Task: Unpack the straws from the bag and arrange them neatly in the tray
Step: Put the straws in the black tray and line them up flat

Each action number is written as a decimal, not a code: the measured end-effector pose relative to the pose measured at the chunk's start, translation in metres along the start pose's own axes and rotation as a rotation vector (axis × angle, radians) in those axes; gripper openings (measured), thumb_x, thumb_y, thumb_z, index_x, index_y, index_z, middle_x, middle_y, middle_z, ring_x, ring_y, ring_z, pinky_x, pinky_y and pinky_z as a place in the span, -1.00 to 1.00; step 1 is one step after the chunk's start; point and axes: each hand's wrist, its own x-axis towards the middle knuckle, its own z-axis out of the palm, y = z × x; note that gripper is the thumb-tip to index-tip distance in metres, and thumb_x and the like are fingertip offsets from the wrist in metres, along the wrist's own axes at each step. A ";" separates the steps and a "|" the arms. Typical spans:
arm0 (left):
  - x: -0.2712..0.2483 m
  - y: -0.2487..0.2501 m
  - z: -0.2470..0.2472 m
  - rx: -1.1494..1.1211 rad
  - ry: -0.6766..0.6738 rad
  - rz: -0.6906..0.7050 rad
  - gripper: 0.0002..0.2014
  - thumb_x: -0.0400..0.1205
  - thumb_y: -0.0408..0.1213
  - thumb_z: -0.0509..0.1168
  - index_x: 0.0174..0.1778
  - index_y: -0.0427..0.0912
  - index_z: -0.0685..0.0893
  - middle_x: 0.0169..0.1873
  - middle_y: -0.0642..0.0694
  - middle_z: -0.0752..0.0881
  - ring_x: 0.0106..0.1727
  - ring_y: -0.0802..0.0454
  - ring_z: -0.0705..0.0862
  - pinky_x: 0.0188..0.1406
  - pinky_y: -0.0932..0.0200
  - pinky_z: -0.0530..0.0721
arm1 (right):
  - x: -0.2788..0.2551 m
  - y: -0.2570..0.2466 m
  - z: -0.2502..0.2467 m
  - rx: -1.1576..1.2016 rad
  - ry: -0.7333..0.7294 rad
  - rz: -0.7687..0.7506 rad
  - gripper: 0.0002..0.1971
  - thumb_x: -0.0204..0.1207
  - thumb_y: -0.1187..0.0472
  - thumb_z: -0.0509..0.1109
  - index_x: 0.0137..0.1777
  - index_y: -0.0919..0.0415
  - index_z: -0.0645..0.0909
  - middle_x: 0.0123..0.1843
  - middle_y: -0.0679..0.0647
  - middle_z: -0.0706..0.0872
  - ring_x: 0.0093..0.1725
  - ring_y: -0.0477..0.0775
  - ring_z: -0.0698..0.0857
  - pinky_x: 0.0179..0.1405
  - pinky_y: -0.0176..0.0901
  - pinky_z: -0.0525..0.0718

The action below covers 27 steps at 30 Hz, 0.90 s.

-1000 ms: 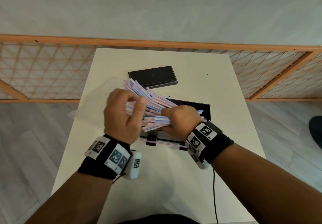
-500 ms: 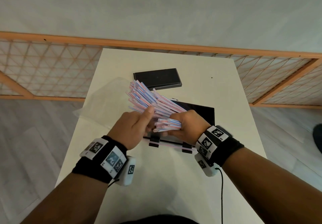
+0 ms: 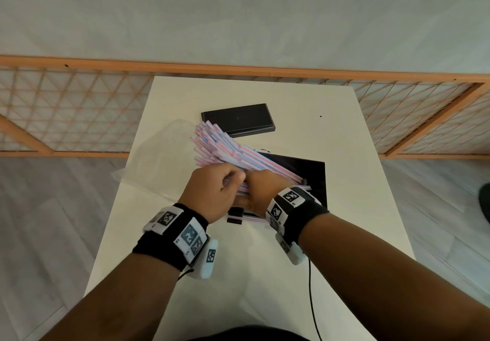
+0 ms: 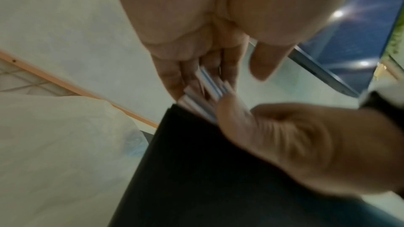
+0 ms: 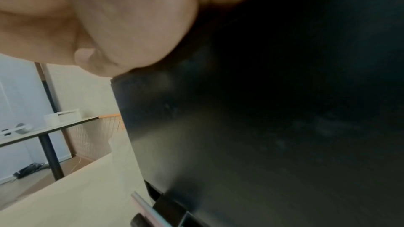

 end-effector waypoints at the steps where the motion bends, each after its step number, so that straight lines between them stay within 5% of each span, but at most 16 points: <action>1: 0.000 -0.003 0.004 0.032 0.036 0.048 -0.82 0.63 -0.18 0.33 -0.14 -0.15 0.81 -0.24 -0.01 0.81 -0.19 -0.03 0.73 -0.17 0.23 0.59 | 0.002 -0.001 0.002 0.009 0.018 0.014 -0.29 0.38 -0.42 0.33 0.39 0.04 0.50 0.17 0.12 0.72 0.11 0.23 0.72 -0.01 0.01 0.71; 4: -0.004 -0.014 0.016 0.111 0.089 0.113 -0.91 0.49 -0.25 0.39 -0.24 -0.16 0.79 -0.26 -0.05 0.78 -0.19 -0.10 0.69 -0.16 0.13 0.61 | 0.003 0.003 0.006 0.069 0.021 0.043 -0.30 0.42 -0.33 0.35 0.39 0.17 0.45 0.27 0.16 0.63 0.24 0.23 0.64 0.19 0.05 0.66; 7: -0.005 -0.022 0.022 0.151 0.112 0.140 -0.94 0.46 -0.30 0.43 -0.30 -0.17 0.79 -0.30 -0.06 0.74 -0.18 -0.13 0.64 -0.15 0.18 0.49 | -0.002 0.011 0.010 0.087 0.048 0.048 -0.26 0.38 -0.44 0.31 0.30 0.18 0.50 0.24 0.15 0.62 0.20 0.21 0.63 0.16 0.06 0.66; 11: -0.002 -0.026 0.022 0.243 0.109 0.173 -0.93 0.41 -0.31 0.44 -0.39 -0.16 0.78 -0.39 -0.05 0.72 -0.22 -0.19 0.62 -0.20 -0.01 0.64 | -0.016 0.020 0.013 0.123 0.097 -0.007 -0.38 0.39 -0.44 0.31 0.07 0.13 0.61 0.03 0.08 0.65 0.03 0.11 0.63 0.03 -0.03 0.67; 15: -0.006 -0.028 0.016 0.208 0.121 0.122 -0.83 0.37 -0.38 0.62 -0.41 -0.17 0.75 -0.40 -0.03 0.71 -0.21 -0.14 0.63 -0.22 0.12 0.54 | -0.028 0.036 0.009 0.135 0.221 0.007 -0.46 0.39 -0.49 0.19 -0.19 0.02 0.55 -0.20 -0.02 0.60 -0.11 0.07 0.62 -0.08 -0.08 0.67; 20: -0.007 -0.029 0.006 0.230 -0.013 0.175 -0.78 0.40 -0.03 0.51 -0.31 -0.13 0.86 -0.34 0.01 0.82 -0.22 -0.09 0.71 -0.03 0.13 0.63 | -0.031 0.054 0.003 0.001 0.083 0.210 -0.34 0.44 -0.53 0.02 0.09 0.00 0.60 0.11 0.01 0.66 0.14 0.15 0.63 0.17 0.09 0.65; 27: -0.007 -0.030 0.021 0.269 -0.108 0.193 -0.61 0.62 -0.04 0.15 -0.32 -0.10 0.81 -0.36 0.04 0.77 -0.25 -0.10 0.60 -0.11 -0.08 0.66 | -0.033 0.057 0.006 0.051 0.030 0.204 -0.38 0.50 -0.47 -0.02 0.12 0.00 0.59 0.18 0.05 0.58 0.18 0.18 0.61 0.18 0.09 0.65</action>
